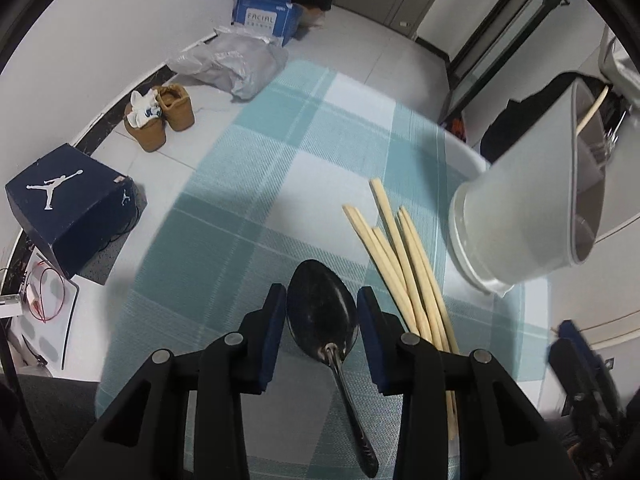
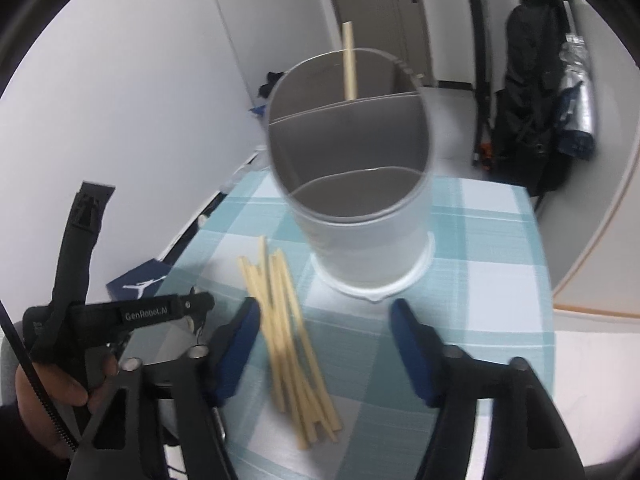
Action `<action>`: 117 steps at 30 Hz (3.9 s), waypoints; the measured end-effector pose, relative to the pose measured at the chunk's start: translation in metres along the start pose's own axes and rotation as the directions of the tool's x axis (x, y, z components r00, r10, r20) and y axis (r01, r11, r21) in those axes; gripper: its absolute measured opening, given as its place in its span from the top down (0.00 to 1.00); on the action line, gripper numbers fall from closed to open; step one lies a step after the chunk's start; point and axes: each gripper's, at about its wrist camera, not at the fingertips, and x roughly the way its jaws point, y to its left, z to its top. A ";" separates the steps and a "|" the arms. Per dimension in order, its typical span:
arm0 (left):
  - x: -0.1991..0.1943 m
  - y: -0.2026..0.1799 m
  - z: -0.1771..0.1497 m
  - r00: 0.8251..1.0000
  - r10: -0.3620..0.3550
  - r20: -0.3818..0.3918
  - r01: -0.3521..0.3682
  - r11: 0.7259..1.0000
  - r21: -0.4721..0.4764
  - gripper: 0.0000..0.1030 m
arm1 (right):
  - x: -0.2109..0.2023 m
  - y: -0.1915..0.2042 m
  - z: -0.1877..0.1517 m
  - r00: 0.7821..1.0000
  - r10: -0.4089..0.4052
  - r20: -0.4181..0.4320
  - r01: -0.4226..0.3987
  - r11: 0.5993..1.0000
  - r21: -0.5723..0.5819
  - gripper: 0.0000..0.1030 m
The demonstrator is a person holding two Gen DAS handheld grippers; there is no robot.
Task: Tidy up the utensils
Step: 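Grasp the bundle of chopsticks with the right gripper while the left gripper lifts the spoon, then lift the chopsticks toward the holder with the right gripper while the left gripper holds the spoon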
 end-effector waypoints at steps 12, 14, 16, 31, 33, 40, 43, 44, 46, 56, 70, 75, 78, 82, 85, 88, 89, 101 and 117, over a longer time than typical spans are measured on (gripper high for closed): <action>-0.020 0.035 0.016 0.994 -0.063 0.092 0.070 0.995 -0.071 0.70 | 0.036 0.045 0.023 0.990 0.083 -0.116 -0.092 0.993 -0.077 0.62; -0.020 0.043 0.019 0.993 -0.079 0.091 0.087 0.991 -0.097 0.70 | 0.046 0.052 0.030 0.987 0.089 -0.134 -0.100 0.992 -0.080 0.67; -0.019 0.052 0.021 0.993 -0.082 0.089 0.093 0.988 -0.121 0.70 | 0.061 0.061 0.039 0.982 0.093 -0.165 -0.107 0.991 -0.077 0.69; -0.026 0.072 0.027 0.986 -0.133 0.102 0.147 0.978 -0.145 0.70 | 0.163 0.091 0.067 0.942 -0.116 -0.316 0.053 0.978 -0.201 0.78; -0.027 0.073 0.026 0.987 -0.124 0.103 0.138 0.980 -0.144 0.70 | 0.170 0.090 0.067 0.936 -0.126 -0.329 0.060 0.977 -0.202 0.80; -0.030 0.069 0.026 0.987 -0.117 0.111 0.131 0.983 -0.126 0.70 | 0.178 0.097 0.064 0.937 -0.146 -0.317 0.061 0.963 -0.264 0.94; -0.034 0.066 0.027 0.985 -0.119 0.128 0.133 0.984 -0.116 0.70 | 0.172 0.098 0.063 0.945 -0.144 -0.293 0.061 0.959 -0.276 0.94; -0.036 0.065 0.027 0.983 -0.125 0.133 0.140 0.984 -0.110 0.71 | 0.168 0.098 0.064 0.949 -0.138 -0.283 0.059 0.961 -0.272 0.94; -0.040 0.061 0.027 0.982 -0.116 0.150 0.130 0.987 -0.091 0.71 | 0.160 0.100 0.065 0.959 -0.126 -0.254 0.057 0.963 -0.263 0.94; -0.045 0.040 0.023 0.978 -0.122 0.169 0.129 0.991 -0.027 0.71 | 0.068 0.079 0.071 0.999 0.009 -0.034 -0.014 0.989 -0.149 0.95; -0.058 0.020 0.014 0.969 -0.184 0.162 0.182 0.983 0.026 0.71 | -0.029 0.027 0.040 0.976 0.073 0.204 -0.078 0.997 0.016 0.95; -0.069 -0.003 0.007 0.963 -0.206 0.173 0.190 0.976 0.103 0.71 | -0.047 0.018 0.032 0.971 0.053 0.234 -0.058 0.998 0.011 0.95; -0.077 -0.015 0.005 0.960 -0.219 0.175 0.196 0.971 0.138 0.71 | -0.055 0.016 0.029 0.966 0.047 0.255 -0.050 0.999 0.005 0.95; -0.093 -0.033 0.004 0.950 -0.258 0.178 0.225 0.957 0.183 0.71 | -0.069 0.007 0.026 0.955 0.045 0.293 -0.052 0.998 0.017 0.95; -0.105 -0.049 0.006 0.944 -0.275 0.181 0.234 0.947 0.220 0.71 | -0.081 0.001 0.028 0.945 0.044 0.325 -0.056 0.998 0.028 0.95; -0.116 -0.061 0.011 0.937 -0.296 0.187 0.248 0.938 0.243 0.71 | -0.093 -0.004 0.033 0.935 0.047 0.351 -0.065 0.997 0.040 0.95; -0.120 -0.066 0.013 0.934 -0.304 0.188 0.254 0.934 0.251 0.71 | -0.095 -0.005 0.034 0.933 0.046 0.358 -0.065 0.997 0.041 0.95; -0.153 -0.105 0.062 0.891 -0.355 0.282 0.274 0.917 0.288 0.71 | -0.136 -0.023 0.086 0.880 0.065 0.471 -0.083 0.996 0.019 0.95; -0.126 -0.134 0.119 0.901 -0.281 0.332 0.158 0.923 0.352 0.71 | -0.124 -0.039 0.169 0.814 0.079 0.575 -0.074 0.997 -0.031 0.95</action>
